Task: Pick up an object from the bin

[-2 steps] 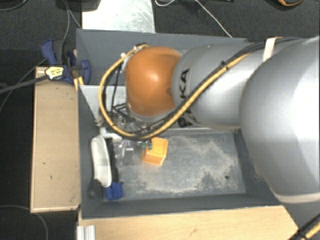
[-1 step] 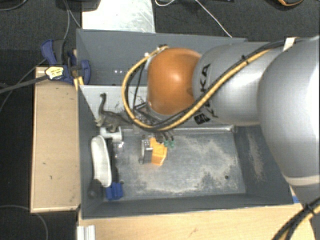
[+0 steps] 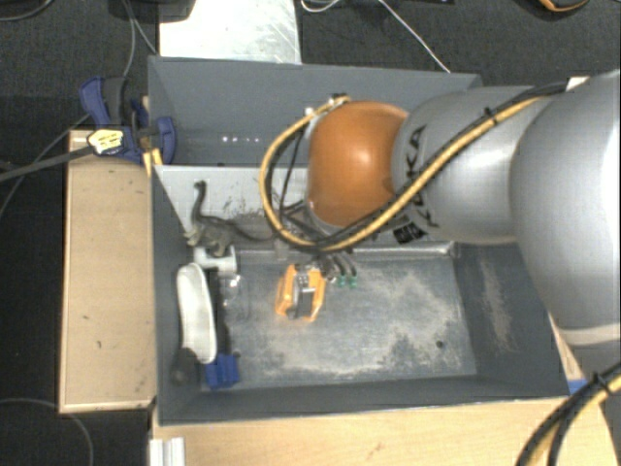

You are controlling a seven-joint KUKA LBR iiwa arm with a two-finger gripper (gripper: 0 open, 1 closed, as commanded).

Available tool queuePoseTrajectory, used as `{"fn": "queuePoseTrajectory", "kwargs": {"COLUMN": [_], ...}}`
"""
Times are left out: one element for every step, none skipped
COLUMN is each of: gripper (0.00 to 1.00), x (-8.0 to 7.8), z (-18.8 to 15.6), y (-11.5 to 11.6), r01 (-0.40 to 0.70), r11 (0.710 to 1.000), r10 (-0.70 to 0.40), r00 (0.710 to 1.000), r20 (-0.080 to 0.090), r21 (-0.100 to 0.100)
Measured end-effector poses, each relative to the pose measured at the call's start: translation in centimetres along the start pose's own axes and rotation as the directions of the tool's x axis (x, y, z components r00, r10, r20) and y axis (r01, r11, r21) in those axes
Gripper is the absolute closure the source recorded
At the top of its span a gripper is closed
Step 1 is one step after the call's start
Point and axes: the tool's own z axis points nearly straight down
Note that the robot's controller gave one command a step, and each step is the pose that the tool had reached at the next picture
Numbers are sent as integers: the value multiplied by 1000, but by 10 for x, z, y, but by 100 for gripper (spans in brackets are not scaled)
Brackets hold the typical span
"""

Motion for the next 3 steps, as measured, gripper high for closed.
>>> {"fn": "queuePoseTrajectory", "kwargs": {"gripper": [0, 0, 0], "x": [9, -11, -16], "z": [-17, 18, 20], "y": [-20, -39, -40], "r01": [-306, -147, -70], "r11": [952, 989, 998], "r10": [306, 147, 70], "r00": [952, 989, 998], "r20": [-6, -2, -2], "r21": [2, -1, -1]}}
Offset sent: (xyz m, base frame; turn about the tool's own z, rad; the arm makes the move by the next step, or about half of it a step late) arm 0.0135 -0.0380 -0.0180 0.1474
